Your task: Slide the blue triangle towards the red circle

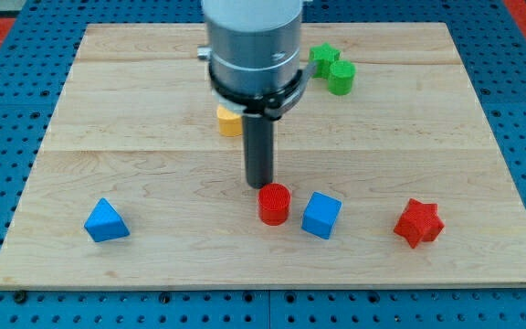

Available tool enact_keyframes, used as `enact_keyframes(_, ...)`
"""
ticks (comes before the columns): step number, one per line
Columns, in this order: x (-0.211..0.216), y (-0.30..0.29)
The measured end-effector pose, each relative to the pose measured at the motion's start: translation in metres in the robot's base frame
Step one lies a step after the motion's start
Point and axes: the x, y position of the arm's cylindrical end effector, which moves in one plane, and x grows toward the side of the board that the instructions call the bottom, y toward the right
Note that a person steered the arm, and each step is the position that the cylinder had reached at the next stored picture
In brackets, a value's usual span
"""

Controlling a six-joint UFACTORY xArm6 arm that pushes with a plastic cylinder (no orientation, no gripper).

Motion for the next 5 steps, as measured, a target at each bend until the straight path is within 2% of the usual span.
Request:
enact_keyframes(2,0.027,-0.012)
enact_keyframes(3,0.011,-0.031)
enact_keyframes(5,-0.015,-0.232)
